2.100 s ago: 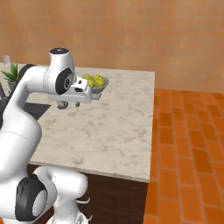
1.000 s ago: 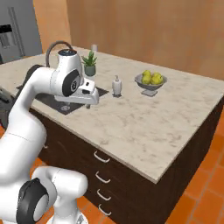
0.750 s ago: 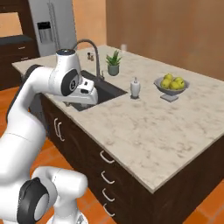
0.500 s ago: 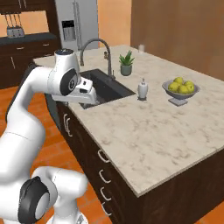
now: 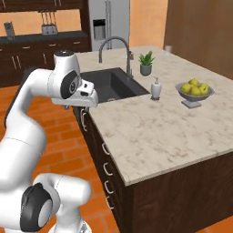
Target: Take a straw from the drawer in front and place it inside the glass cup on the dining counter.
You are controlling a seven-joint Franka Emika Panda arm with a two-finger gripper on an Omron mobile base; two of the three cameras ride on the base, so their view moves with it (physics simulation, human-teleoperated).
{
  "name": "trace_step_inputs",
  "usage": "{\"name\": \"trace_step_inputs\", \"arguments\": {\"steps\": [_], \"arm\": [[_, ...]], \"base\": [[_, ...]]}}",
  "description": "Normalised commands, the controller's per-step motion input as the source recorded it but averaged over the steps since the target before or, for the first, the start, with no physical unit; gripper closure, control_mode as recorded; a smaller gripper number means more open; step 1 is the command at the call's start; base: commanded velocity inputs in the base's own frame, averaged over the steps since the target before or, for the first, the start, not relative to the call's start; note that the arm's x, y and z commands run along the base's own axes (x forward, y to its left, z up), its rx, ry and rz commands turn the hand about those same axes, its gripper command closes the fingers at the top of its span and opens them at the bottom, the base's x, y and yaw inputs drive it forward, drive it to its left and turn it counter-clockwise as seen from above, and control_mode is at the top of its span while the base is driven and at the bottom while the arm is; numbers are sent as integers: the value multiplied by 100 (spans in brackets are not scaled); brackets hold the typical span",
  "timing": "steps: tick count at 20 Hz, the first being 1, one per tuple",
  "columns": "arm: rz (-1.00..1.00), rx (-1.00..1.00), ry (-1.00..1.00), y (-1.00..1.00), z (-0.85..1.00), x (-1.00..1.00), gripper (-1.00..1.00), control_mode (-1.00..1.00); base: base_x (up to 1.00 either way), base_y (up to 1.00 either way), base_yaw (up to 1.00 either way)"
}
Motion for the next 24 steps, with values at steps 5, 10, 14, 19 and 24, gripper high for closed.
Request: {"name": "trace_step_inputs", "arguments": {"steps": [5, 10, 14, 19, 24], "arm": [[5, 0, -1, -3, 0, 0, -100, -100], [15, -18, -19, 29, -7, -30, -100, -100], [2, -49, -24, 75, -58, -4, -100, -100], [0, -46, -10, 56, -80, 24, -100, -100], [0, -43, -2, 47, -99, 42, -100, -100]], "base": [[0, -39, 19], [0, 0, 0], [0, 0, 0], [0, 0, 0], [0, 0, 0]]}}
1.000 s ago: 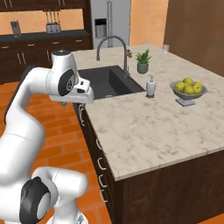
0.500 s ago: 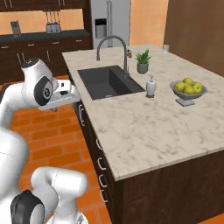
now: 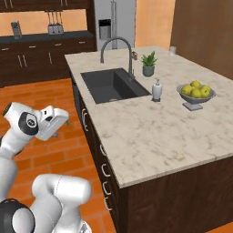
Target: Take a straw from the drawer in front and place it inside the glass cup on the dining counter.
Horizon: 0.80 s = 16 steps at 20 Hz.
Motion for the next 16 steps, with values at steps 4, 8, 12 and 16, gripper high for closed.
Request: {"name": "trace_step_inputs", "arguments": {"steps": [4, 8, 12, 16], "arm": [[-2, -31, 0, 26, -85, 43, -100, -100], [-8, -26, 0, 10, -79, 50, -100, -100], [-13, -22, 0, -4, -63, 58, -100, -100], [-13, -11, 0, -32, -45, 49, -100, -100]], "base": [[0, 0, 0], [0, 0, 0], [0, 0, 0], [0, 0, 0]]}}
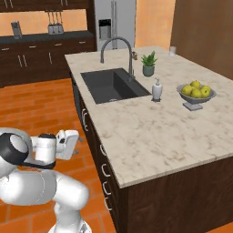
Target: Take a straw from the drawer in front and place it inside the glass cup on the dining counter.
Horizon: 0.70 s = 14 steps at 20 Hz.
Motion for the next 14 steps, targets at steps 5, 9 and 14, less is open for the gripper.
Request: {"name": "trace_step_inputs", "arguments": {"steps": [5, 9, 14], "arm": [[-15, -8, 0, -20, -39, 37, -100, -100], [-15, -8, 0, -18, -44, 47, -100, -100], [-12, -8, 0, -18, -50, 40, -100, -100]], "base": [[0, 0, 0], [0, 0, 0], [0, 0, 0]]}}
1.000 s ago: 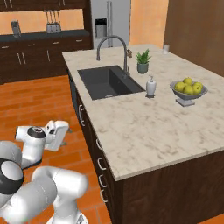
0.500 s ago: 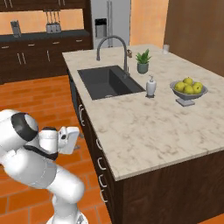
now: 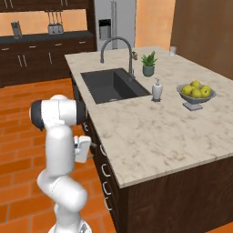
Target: Take a straw from the drawer in front and place it inside the glass cup on the dining counter.
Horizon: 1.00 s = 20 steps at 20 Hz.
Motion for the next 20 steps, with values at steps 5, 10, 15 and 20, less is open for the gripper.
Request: {"name": "trace_step_inputs", "arguments": {"steps": [5, 10, 15, 20], "arm": [[-4, -8, 0, -2, -54, 40, -100, -100], [0, -1, 2, -13, -28, 68, -100, -100], [9, 11, 4, -33, -9, 61, -100, -100], [17, 18, 5, -40, -1, 32, -100, -100]], "base": [[0, 0, 0], [0, 0, 0], [0, 0, 0], [0, 0, 0]]}}
